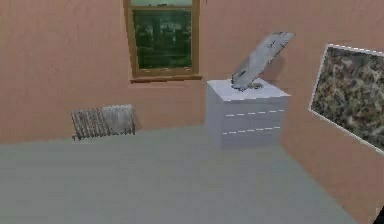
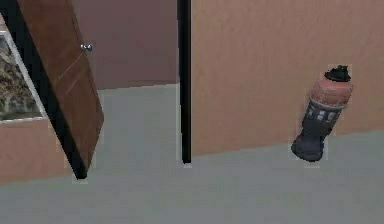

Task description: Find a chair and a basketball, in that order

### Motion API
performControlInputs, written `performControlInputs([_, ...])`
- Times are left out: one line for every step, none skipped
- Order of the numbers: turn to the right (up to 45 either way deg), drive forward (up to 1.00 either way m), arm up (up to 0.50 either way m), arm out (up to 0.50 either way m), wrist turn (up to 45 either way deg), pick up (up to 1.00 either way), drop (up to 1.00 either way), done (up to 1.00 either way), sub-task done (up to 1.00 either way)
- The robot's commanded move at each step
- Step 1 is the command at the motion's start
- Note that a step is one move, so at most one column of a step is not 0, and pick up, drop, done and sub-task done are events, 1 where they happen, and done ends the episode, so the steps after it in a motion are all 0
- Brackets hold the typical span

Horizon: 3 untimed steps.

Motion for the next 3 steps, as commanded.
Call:
performControlInputs([45.0, 0.00, 0.00, 0.00, 0.0, 0.00, 0.00, 0.00, 0.00])
performControlInputs([33.0, 0.00, 0.00, 0.00, 0.0, 0.00, 0.00, 0.00, 0.00])
performControlInputs([0.0, 0.10, 0.00, 0.00, 0.0, 0.00, 0.00, 0.00, 0.00])
